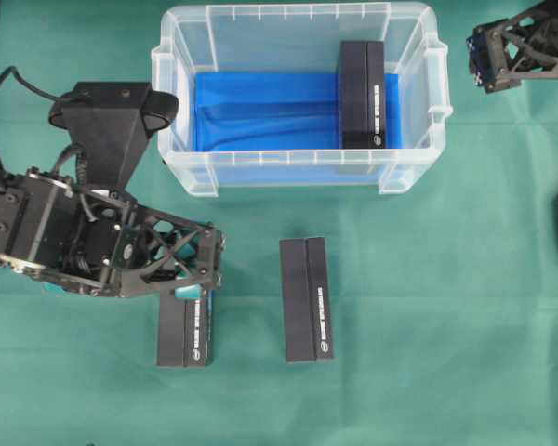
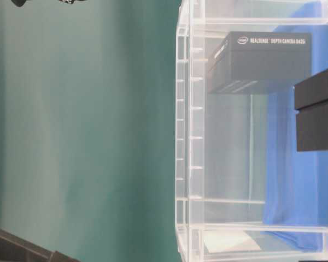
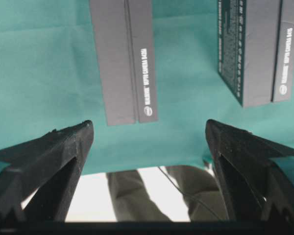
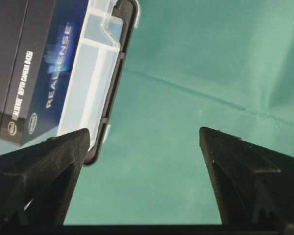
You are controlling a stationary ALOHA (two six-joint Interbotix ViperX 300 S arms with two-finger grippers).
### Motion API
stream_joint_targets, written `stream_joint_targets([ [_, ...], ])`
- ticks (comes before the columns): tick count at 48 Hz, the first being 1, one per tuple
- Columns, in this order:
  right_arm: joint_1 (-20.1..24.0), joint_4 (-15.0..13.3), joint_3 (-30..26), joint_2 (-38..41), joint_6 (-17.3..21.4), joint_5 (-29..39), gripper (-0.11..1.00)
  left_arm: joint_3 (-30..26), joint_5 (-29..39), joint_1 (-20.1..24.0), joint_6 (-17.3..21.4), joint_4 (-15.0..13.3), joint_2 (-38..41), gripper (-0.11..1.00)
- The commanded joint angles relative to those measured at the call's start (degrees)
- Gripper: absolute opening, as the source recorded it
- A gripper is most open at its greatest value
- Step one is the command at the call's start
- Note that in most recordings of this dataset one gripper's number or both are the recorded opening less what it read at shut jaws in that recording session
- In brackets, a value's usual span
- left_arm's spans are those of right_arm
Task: Take out the box from the case.
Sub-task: 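Withdraw the left gripper to the left side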
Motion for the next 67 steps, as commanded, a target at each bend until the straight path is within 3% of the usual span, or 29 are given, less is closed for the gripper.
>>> stream_joint_targets([
  [1,0.09,-0.09,-0.79,-0.62,0.09,-0.09,0.92,0.18,0.09,0.09,0.00,0.18,-2.46,0.94],
  [23,0.18,-0.18,-0.79,-0.62,0.00,0.00,0.92,10.72,2.99,-3.25,-1.41,0.26,-13.97,0.94],
  [40,0.09,-0.09,-0.79,-0.62,0.09,0.44,0.92,16.08,3.08,-2.29,-1.93,0.44,-19.60,0.94],
  [54,0.18,-0.09,-0.79,-0.62,-0.09,1.49,0.92,16.61,4.92,4.83,0.97,0.88,-20.65,0.94],
  [67,0.09,-0.09,-0.62,-0.88,-1.05,2.37,0.92,16.26,5.01,16.44,11.34,0.88,-20.83,0.94],
])
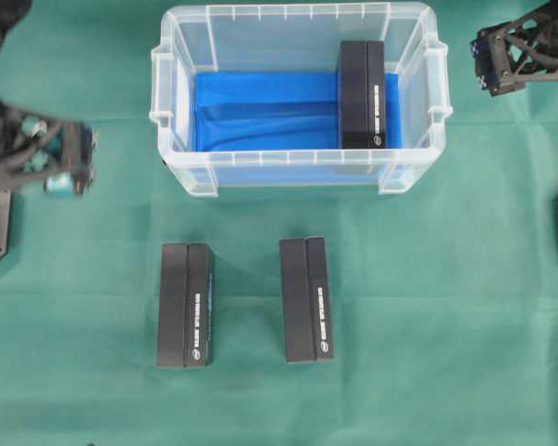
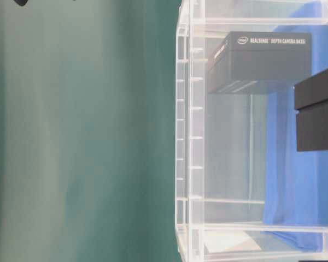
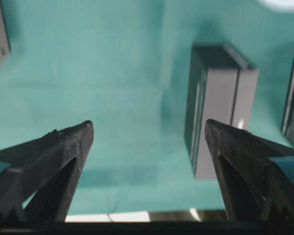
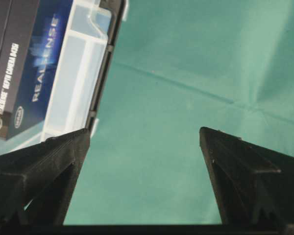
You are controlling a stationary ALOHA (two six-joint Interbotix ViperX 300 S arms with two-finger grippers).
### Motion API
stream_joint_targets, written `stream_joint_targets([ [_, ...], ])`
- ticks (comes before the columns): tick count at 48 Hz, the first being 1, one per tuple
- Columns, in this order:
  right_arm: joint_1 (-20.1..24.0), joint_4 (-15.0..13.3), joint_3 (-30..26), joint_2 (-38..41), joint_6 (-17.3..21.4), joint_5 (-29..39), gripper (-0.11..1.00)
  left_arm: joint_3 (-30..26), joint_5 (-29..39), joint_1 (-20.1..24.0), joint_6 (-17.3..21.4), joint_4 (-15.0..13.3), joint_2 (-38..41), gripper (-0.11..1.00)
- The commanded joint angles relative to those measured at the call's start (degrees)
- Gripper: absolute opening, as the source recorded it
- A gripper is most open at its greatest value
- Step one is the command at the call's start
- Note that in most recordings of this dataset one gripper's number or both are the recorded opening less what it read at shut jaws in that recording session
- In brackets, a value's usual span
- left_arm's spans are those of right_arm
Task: Take out the box from the case.
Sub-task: 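Withdraw the left gripper to the left side, then move the right gripper over the right pair of black boxes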
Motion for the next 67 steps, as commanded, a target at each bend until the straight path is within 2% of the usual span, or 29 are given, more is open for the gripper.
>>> stream_joint_targets([
  [1,0.09,-0.18,-0.62,-0.70,-0.09,0.18,0.92,-0.97,0.09,4.04,2.99,0.26,-0.70,0.94],
  [8,0.09,-0.09,-0.62,-0.70,0.26,0.18,0.92,-1.05,0.09,10.28,8.61,0.26,-0.79,0.94],
  [19,0.09,0.18,-0.79,-0.62,0.53,1.32,0.92,-0.79,0.09,21.80,20.65,0.18,-0.62,0.94],
  [30,0.09,0.18,-0.79,-0.62,1.67,3.34,0.92,-0.62,-0.26,28.74,27.77,0.18,-0.53,0.94],
  [40,0.09,0.09,-0.70,-0.62,3.34,3.43,0.92,-0.62,-1.14,29.97,30.23,0.26,-0.26,0.94],
  [56,0.09,0.18,-1.49,0.44,3.43,3.43,0.92,-0.62,-1.93,30.06,30.23,0.18,-0.26,0.94],
  [67,0.09,0.88,-4.75,4.13,3.43,2.99,0.92,-0.62,-1.93,30.06,30.15,0.09,-0.18,0.94],
])
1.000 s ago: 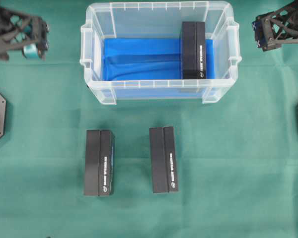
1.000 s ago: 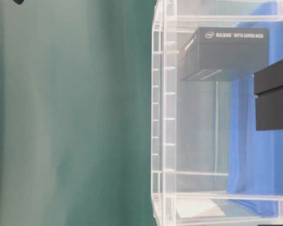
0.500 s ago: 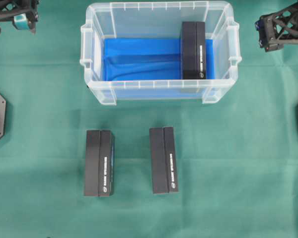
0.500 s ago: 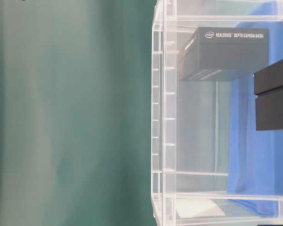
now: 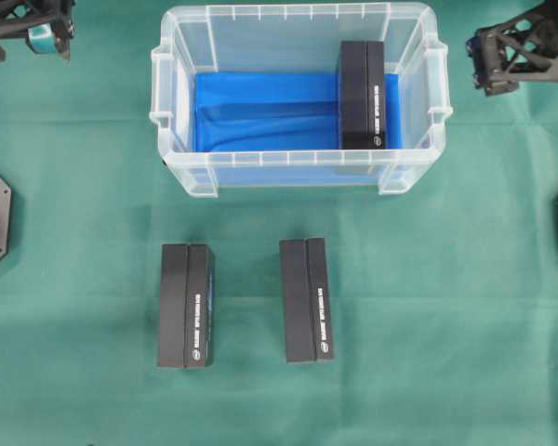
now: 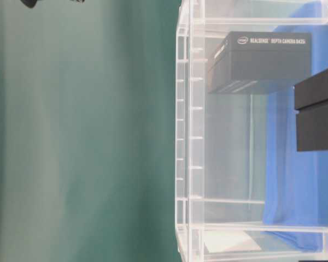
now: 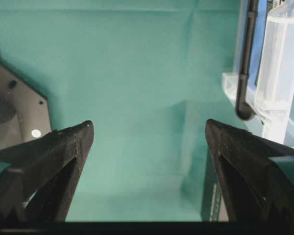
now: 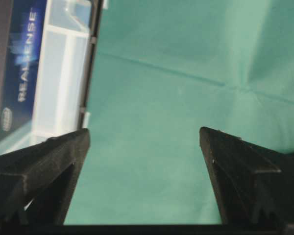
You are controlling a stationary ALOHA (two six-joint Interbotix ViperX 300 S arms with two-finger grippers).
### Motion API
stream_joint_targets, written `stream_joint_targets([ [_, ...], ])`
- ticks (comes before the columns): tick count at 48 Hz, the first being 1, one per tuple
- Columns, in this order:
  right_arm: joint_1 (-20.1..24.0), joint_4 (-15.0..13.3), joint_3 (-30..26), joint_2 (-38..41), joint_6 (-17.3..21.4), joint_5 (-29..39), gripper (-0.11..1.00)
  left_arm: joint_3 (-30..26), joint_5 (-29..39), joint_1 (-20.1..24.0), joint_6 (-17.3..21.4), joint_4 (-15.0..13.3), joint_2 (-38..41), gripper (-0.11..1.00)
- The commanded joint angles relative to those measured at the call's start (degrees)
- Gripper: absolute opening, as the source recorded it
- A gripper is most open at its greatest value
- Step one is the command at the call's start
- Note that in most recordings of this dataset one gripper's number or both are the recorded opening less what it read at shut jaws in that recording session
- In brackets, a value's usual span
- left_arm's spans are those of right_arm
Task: Take out the box from the case.
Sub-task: 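Move the right gripper over the right pair of black boxes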
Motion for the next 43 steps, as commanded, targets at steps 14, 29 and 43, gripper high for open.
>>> stream_joint_targets([
  [14,1.85,0.88,-8.79,8.26,0.18,-1.76,0.91,-0.26,-0.79,0.00,-0.35,0.18,-0.18,0.94],
  [29,4.04,0.97,-15.56,15.56,0.97,-2.29,0.91,0.09,-1.85,-0.26,-0.35,0.18,0.00,0.93],
  [43,4.83,1.49,-18.63,19.42,3.25,-5.27,0.91,0.62,-4.13,-0.53,0.18,0.18,0.00,0.93],
])
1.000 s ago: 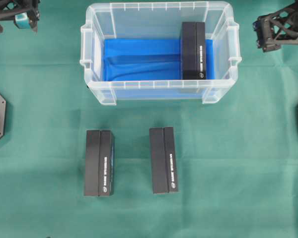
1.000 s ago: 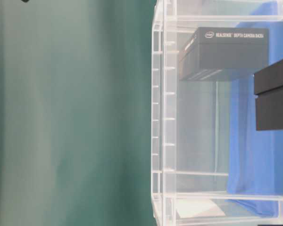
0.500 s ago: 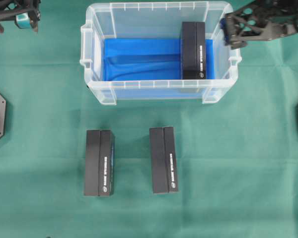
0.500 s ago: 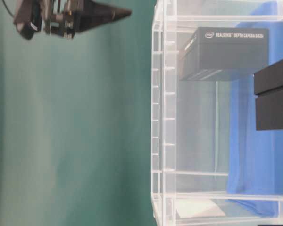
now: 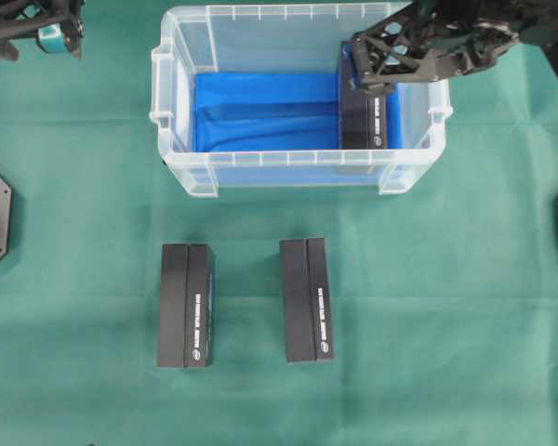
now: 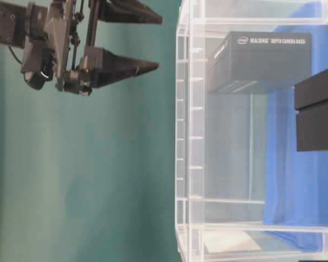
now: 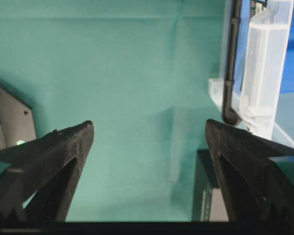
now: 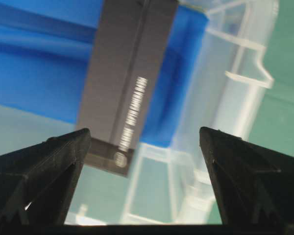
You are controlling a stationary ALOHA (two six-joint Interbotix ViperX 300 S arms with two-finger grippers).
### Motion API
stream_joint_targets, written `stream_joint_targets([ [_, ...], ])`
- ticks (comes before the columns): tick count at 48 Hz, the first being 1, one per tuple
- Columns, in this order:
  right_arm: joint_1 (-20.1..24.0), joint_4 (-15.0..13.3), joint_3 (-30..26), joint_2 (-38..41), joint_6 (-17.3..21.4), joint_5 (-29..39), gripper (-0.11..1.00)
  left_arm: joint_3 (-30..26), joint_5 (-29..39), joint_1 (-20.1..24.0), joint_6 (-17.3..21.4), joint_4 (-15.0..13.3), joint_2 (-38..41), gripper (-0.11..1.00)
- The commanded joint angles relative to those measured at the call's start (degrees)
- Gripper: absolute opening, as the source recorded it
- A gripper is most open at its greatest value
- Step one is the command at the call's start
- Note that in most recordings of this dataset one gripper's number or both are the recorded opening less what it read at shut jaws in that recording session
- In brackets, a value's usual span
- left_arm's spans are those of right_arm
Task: Take out the box from the case.
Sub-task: 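Move the right gripper over the right pair of black boxes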
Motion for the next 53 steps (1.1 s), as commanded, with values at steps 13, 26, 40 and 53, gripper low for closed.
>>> stream_joint_targets([
  [13,0.62,0.18,-3.16,1.85,1.85,-2.20,0.91,0.00,-0.53,-0.70,0.44,0.18,-0.26,0.93],
  [26,0.70,0.18,-3.69,2.90,2.11,-2.29,0.91,0.09,-0.88,-0.70,1.93,0.09,-0.35,0.93],
  [40,0.62,0.18,-3.69,3.16,2.99,-2.29,0.91,0.18,-1.41,-0.70,2.29,0.18,-0.26,0.93],
  [53,0.70,0.18,-3.69,3.34,3.08,-2.29,0.91,0.18,-1.85,-0.70,2.37,0.09,-0.35,0.93],
])
